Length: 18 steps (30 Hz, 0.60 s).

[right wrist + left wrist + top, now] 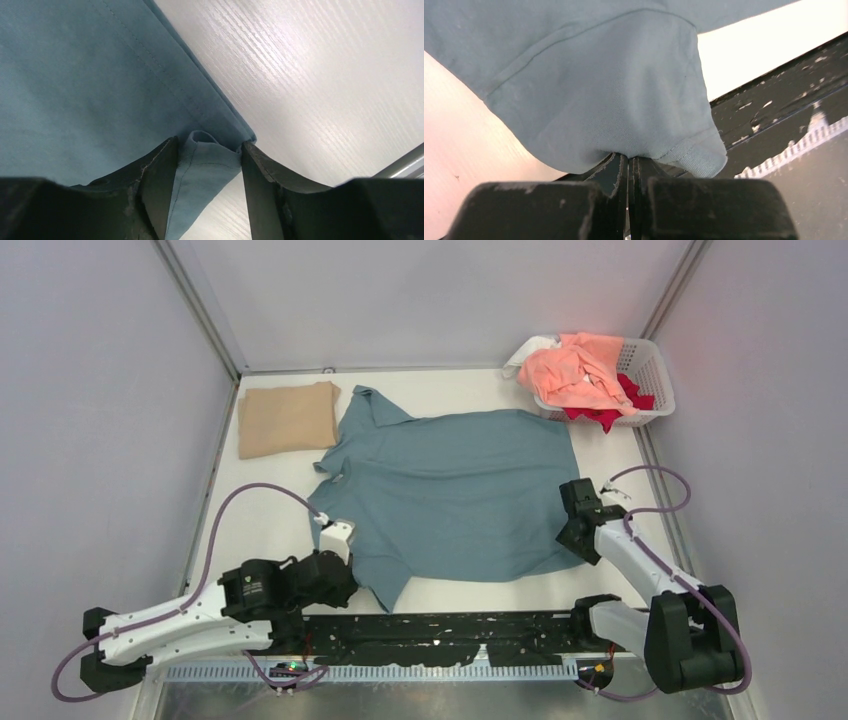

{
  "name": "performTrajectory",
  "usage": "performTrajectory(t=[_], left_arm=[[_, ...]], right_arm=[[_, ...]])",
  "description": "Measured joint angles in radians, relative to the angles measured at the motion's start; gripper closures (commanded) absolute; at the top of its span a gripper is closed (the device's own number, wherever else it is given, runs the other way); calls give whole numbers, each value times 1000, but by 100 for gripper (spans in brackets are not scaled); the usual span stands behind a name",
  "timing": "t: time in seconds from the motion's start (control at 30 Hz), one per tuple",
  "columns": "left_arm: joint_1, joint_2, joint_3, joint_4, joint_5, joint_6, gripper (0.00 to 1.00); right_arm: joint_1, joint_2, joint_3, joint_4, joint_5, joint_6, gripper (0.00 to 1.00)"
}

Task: Fold and stack the t-shirts
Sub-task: Grab the side of the flattened tshirt closest away from the robot with both arms

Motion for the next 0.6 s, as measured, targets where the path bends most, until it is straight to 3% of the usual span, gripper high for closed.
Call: performTrajectory(t=[0.07, 0.2, 0.4, 0.6], left_arm=[[0, -43, -1, 8, -22, -2, 100], [0, -93, -22, 47, -36, 0, 100], [0, -111, -49, 61, -43, 14, 100], [0, -89, -49, 65, -46, 14, 100]], right_arm=[[-2, -23, 0, -22, 11, 4, 58], [-2, -101, -9, -48, 15, 16, 62], [-2, -150, -40, -76, 0, 32, 63], [-2, -162, -59, -106, -44, 36, 57]])
